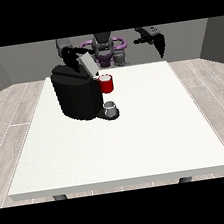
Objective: Insert the coffee pod into the coffee machine and close the lid
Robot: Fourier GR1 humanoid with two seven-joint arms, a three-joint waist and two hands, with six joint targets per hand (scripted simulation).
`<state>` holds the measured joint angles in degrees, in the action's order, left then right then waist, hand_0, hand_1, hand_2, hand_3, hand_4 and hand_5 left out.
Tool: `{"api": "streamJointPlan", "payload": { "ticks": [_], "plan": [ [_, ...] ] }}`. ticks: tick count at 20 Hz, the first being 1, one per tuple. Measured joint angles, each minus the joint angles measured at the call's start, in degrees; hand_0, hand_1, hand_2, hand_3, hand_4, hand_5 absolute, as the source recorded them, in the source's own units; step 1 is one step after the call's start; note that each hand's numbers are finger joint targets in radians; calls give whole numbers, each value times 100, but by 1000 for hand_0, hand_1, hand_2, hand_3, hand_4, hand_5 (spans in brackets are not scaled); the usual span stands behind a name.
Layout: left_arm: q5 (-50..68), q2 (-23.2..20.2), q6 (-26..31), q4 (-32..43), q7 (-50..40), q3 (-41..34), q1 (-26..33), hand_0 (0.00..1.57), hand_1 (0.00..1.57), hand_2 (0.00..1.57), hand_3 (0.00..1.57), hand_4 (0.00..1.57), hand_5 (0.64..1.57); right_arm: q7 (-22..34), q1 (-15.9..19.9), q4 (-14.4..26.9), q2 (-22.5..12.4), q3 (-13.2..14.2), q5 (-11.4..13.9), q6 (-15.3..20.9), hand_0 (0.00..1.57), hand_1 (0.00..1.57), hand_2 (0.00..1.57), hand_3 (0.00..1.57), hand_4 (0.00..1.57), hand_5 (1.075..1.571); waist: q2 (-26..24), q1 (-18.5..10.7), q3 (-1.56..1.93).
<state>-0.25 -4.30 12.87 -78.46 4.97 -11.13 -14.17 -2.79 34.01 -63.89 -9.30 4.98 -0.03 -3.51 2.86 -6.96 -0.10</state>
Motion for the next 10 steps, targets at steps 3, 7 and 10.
{"api": "streamJointPlan", "payload": {
  "ticks": [3,7,10],
  "plan": [
    [81,-45,21,-43,-79,8,-1,0,0,0,0,0,1571,-104,61,86,49,-34,98,66,0,0,0,0,0,1571,6,-15,-12],
    [76,-89,-60,-81,-93,43,-90,0,0,0,0,0,1571,-279,309,214,52,16,80,19,0,0,0,0,0,1571,104,-50,-14],
    [111,-112,-106,23,-12,2,-100,0,0,0,0,131,1571,-238,423,263,92,-14,100,14,0,0,0,0,0,1571,140,-14,-8]
  ]
}}
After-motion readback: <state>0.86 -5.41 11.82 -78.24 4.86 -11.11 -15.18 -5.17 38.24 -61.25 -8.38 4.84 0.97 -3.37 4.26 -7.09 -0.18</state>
